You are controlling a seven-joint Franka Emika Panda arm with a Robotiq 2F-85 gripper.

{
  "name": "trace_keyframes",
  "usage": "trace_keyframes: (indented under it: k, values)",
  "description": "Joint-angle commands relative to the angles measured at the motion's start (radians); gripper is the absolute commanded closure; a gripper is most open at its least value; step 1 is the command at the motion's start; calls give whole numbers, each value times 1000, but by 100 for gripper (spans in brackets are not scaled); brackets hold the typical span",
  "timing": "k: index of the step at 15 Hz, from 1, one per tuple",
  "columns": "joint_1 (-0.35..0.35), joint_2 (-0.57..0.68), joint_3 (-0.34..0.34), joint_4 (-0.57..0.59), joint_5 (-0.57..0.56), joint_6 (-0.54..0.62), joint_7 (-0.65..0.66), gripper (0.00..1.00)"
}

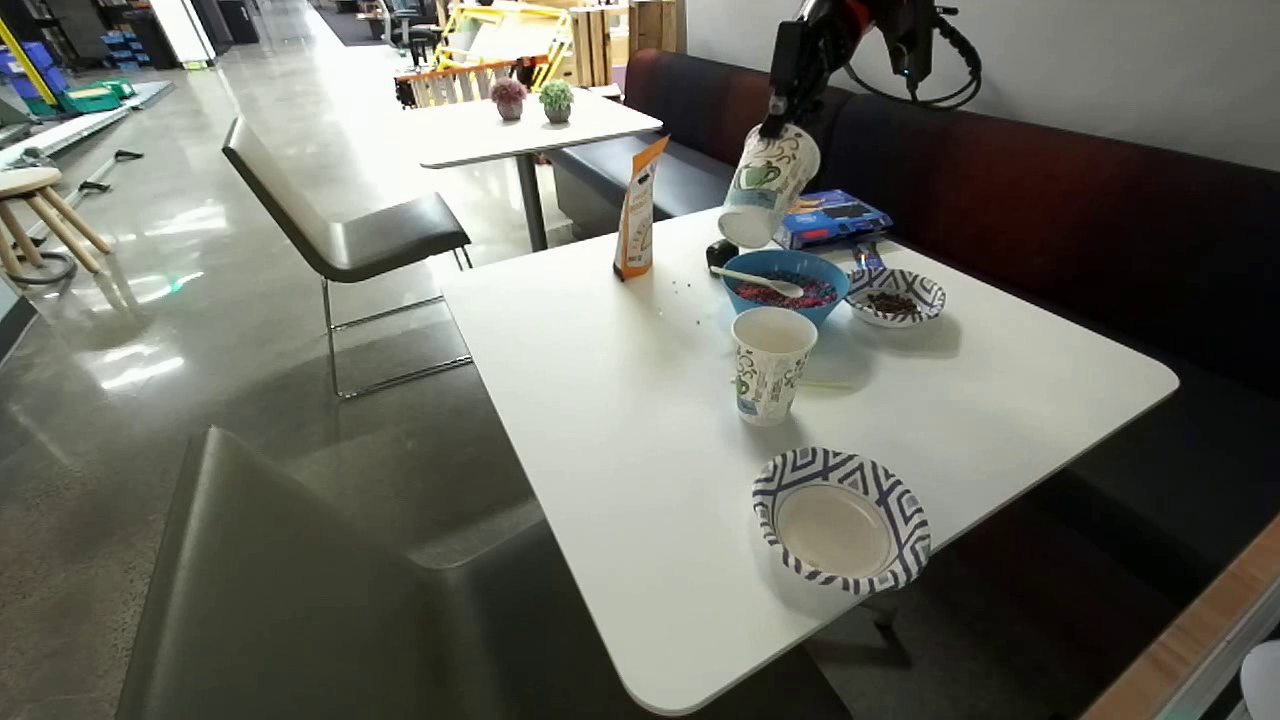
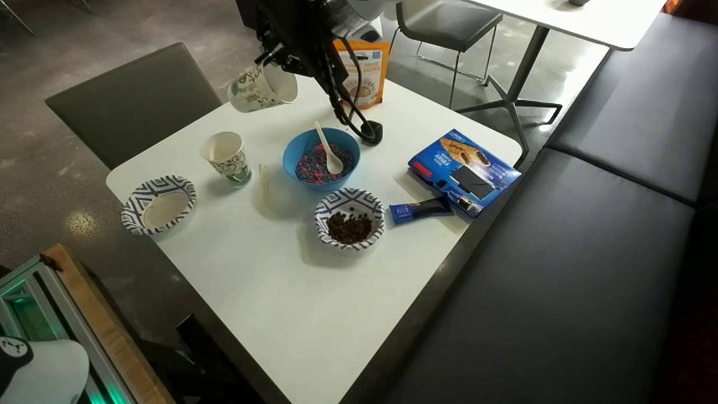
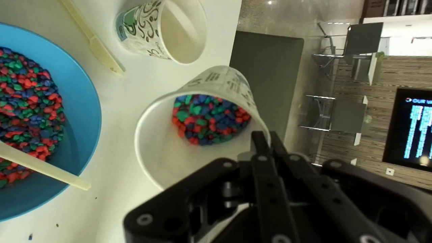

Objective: Pour the furthermost cup's contents into the blue bowl

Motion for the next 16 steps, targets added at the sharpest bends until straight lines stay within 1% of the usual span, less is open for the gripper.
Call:
trace_keyframes:
  k: [1,6,11,14,16]
  values:
    - [-34,124,-4,164,40,-137,15,99]
    - [-73,252,6,317,51,-292,59,99]
    - [-104,367,20,450,89,-455,139,99]
    - [-114,423,29,512,127,-515,187,99]
    - [-113,451,33,539,148,-525,212,99]
